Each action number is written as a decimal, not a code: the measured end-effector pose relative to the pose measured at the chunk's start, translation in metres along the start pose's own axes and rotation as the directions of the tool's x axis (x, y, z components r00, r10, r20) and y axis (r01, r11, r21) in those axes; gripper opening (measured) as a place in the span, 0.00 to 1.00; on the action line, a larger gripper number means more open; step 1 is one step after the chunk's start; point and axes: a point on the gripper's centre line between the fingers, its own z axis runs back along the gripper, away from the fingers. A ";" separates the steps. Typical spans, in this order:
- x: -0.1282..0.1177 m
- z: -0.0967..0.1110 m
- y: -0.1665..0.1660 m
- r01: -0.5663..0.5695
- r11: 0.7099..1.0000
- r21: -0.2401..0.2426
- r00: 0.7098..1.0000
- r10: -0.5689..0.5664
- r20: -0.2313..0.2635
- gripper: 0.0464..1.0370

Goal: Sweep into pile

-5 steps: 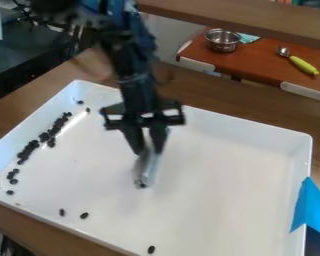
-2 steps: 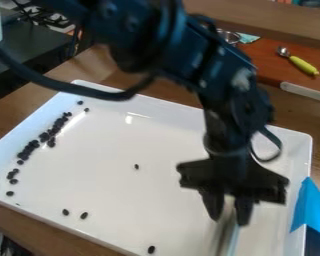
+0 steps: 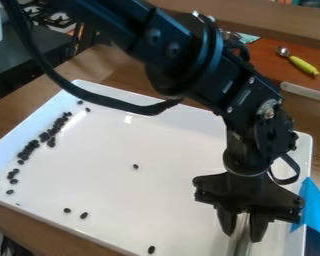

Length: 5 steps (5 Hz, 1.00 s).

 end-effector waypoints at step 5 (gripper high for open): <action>-0.032 0.030 0.149 0.016 0.999 0.048 1.000 -0.017 0.018 0.30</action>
